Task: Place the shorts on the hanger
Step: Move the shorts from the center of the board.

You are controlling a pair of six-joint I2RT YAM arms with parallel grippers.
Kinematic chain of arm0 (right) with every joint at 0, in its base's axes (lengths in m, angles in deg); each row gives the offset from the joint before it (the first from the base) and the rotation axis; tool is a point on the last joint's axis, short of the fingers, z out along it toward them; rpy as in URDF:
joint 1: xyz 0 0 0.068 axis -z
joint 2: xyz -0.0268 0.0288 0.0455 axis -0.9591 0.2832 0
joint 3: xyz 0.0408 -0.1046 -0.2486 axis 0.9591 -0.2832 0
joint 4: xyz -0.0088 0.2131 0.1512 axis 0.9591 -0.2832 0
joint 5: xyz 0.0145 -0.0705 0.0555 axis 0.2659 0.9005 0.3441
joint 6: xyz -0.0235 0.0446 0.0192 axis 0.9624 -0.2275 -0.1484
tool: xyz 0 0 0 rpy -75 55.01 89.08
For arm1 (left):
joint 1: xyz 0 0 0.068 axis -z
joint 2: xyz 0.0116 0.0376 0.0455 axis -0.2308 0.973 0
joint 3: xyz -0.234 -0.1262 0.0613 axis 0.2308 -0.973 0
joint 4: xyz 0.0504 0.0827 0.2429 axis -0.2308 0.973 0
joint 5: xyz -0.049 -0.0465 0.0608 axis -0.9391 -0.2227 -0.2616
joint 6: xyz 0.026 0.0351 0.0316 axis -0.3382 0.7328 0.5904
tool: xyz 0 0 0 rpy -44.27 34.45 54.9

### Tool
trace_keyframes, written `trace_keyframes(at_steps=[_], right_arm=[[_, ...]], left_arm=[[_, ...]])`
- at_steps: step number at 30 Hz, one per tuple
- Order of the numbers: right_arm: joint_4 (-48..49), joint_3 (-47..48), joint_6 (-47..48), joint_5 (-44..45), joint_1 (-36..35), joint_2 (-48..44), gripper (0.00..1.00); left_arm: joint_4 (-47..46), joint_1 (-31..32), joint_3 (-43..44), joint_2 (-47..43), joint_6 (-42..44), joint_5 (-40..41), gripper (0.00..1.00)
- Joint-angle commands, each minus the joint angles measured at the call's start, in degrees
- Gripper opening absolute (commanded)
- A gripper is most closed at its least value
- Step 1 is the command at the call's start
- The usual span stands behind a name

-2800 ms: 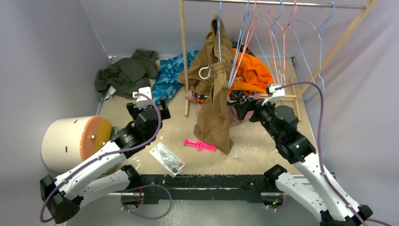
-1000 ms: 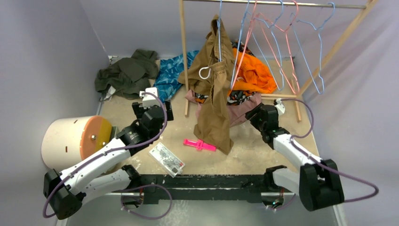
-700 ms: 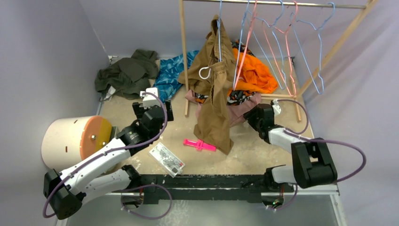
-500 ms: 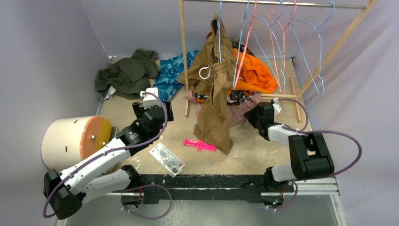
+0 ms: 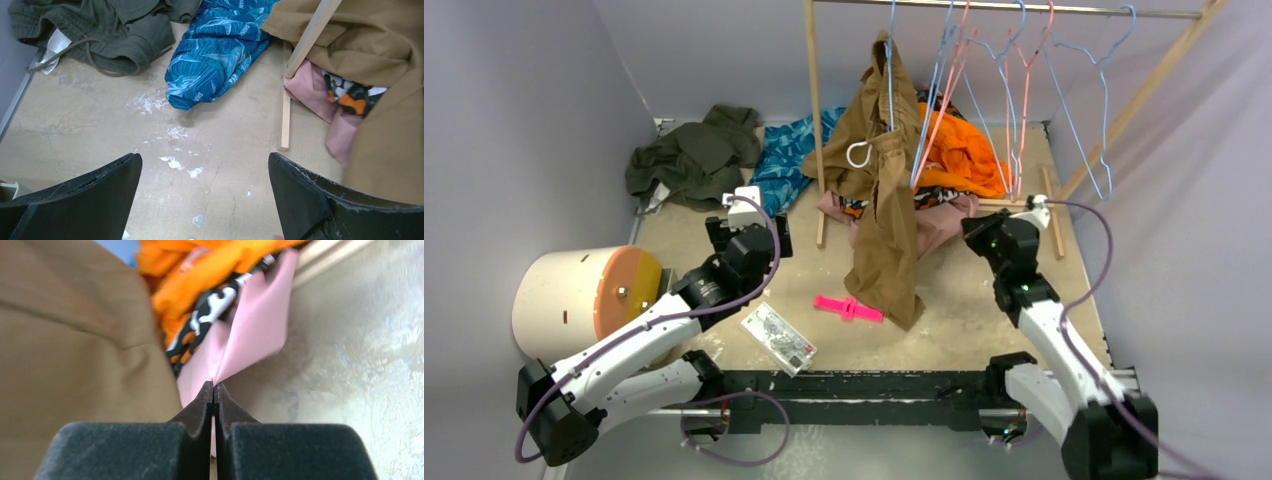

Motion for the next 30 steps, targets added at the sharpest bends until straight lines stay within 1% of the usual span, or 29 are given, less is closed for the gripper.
trace_keyframes(at_steps=[1, 3, 5, 10, 13, 16, 19, 21, 24, 27, 30], right_arm=[[-14.37, 3.01, 4.83, 0.95, 0.05, -13.71, 0.00], [-19.72, 4.68, 5.94, 0.17, 0.05, -17.74, 0.00], [-22.86, 6.31, 8.30, 0.91, 0.05, -21.25, 0.00], [-26.67, 9.08, 13.95, -2.86, 0.01, -30.45, 0.00], [-27.95, 10.38, 15.74, -6.31, 0.05, -33.32, 0.00], [-28.64, 10.80, 16.47, -8.08, 0.05, -33.78, 0.00], [-28.89, 10.29, 15.52, -9.64, 0.05, -32.36, 0.00], [-28.39, 10.31, 14.91, -9.49, 0.01, -30.41, 0.00], [-26.60, 9.29, 14.60, -9.94, 0.05, -27.93, 0.00], [-24.06, 7.86, 13.91, -10.45, 0.05, -27.29, 0.00], [-22.64, 7.05, 13.72, -10.45, 0.05, -27.12, 0.00]], left_arm=[[-1.20, 0.08, 1.53, 0.11, 1.18, 1.80, 0.97], [-0.94, 0.11, 1.72, 0.10, 1.26, 2.79, 0.98], [-0.83, 0.07, 1.64, -0.07, 1.26, 3.13, 0.97], [-0.40, 0.11, 1.45, -0.45, 0.72, 3.20, 0.97], [-0.05, 0.12, 1.53, -0.73, 0.47, 2.29, 0.97], [-1.25, 0.07, 1.18, -1.86, 0.42, -1.40, 0.97], [-4.85, 0.12, 0.18, -3.54, 0.65, -9.18, 0.97], [-8.00, 0.12, -0.10, -3.88, -0.77, -12.36, 0.97], [-12.46, 0.12, -0.03, -1.83, -3.36, -14.34, 0.97], [-13.86, 0.12, 1.28, 3.12, -5.57, -14.74, 0.96], [-14.26, 0.09, 3.23, 7.76, -5.82, -10.97, 0.96]])
